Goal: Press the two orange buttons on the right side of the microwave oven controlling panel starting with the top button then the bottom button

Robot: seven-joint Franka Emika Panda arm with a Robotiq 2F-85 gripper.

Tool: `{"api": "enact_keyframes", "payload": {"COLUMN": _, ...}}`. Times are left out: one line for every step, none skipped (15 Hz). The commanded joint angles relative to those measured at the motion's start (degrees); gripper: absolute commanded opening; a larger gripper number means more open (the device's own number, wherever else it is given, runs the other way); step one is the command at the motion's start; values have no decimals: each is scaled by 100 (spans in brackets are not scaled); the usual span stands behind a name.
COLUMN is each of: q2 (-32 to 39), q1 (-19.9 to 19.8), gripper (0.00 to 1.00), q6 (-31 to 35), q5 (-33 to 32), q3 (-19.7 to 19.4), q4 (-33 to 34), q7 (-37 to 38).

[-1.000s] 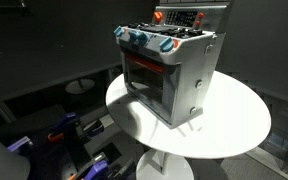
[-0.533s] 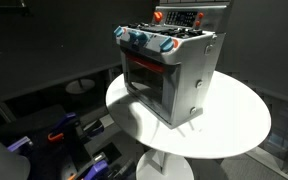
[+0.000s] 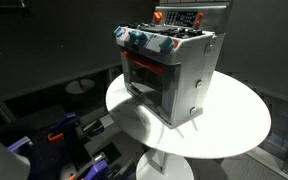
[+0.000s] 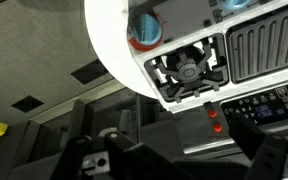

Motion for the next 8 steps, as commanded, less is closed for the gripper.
{"api": "enact_keyframes", "payload": {"q2": 357, "q1": -269, "gripper": 100, "q6": 397, "q5": -216, "q3": 128, "q4": 146, "q7": 345}}
{"api": "enact_keyframes", "payload": {"q2": 463, "q1": -340, "gripper": 100, "q6": 481, "q5": -276, "q3": 170, "q4": 183, "q7": 423}}
{"api": "enact_keyframes", "payload": {"q2": 585, "q1": -411, "gripper": 100, "q6": 543, "q5": -345, "q3": 222, "q4": 230, "q7": 534}}
{"api": "enact_keyframes", "payload": {"q2": 693, "q1": -475, "gripper": 100, "q6": 598, "q5": -437, "q3": 269, "q4": 272, "q7": 650}}
{"api": "enact_keyframes", "payload": {"q2": 824, "q1": -522, "gripper": 100, "q6": 653, "q5": -525, "q3": 306, "q4": 323, "q7": 765}}
{"api": "enact_keyframes", "payload": {"q2": 964, "q1": -574, "gripper": 100, "q6": 703, "q5": -635, "q3": 350, "q4": 381, "q7": 908}}
{"api": "enact_keyframes", "payload": {"q2": 1100, "q1": -623, "gripper": 100, "q6": 754, "q5": -768, "q3": 392, "q4": 446, "q7": 1061}}
{"api": "enact_keyframes", "payload": {"q2": 1235, "q1": -661, "gripper": 100, "q6": 823, "q5": -914, "q3": 420, "q4": 509, "q7": 1227}}
